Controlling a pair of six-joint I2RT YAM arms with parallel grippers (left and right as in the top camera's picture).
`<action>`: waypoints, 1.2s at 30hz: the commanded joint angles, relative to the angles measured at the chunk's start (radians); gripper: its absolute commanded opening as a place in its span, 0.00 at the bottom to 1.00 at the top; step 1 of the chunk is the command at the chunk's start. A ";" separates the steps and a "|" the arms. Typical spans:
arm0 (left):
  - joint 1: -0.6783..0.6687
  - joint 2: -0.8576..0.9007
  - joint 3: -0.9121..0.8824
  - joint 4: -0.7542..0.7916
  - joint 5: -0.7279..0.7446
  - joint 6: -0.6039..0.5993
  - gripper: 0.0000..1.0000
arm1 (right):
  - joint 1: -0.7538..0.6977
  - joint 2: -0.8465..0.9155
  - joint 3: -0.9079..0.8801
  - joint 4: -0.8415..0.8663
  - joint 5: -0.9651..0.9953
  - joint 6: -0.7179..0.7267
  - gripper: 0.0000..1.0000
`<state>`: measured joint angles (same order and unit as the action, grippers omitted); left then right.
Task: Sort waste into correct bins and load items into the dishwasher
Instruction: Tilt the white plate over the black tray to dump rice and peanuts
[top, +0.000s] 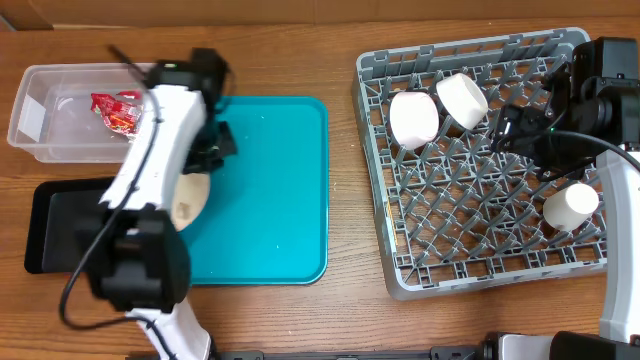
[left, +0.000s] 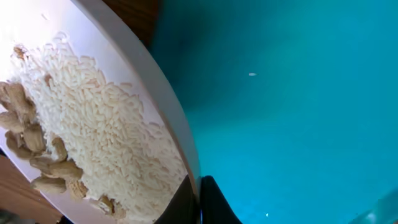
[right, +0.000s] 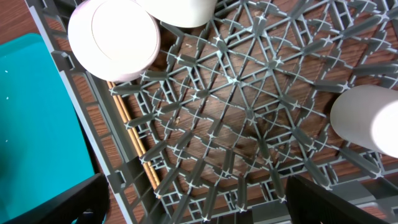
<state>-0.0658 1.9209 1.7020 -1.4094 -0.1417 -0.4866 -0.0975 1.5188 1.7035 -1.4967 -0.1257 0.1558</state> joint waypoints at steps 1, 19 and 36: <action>0.087 -0.074 0.024 0.006 0.074 0.100 0.04 | 0.000 0.000 0.003 -0.002 0.005 -0.008 0.93; 0.496 -0.079 0.024 0.041 0.560 0.426 0.04 | 0.001 0.000 0.003 -0.017 0.020 -0.008 0.93; 0.637 -0.079 0.021 -0.035 0.902 0.697 0.04 | 0.001 0.000 0.003 -0.017 0.020 -0.008 0.93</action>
<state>0.5587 1.8664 1.7027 -1.4441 0.6857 0.1448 -0.0975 1.5188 1.7035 -1.5158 -0.1150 0.1558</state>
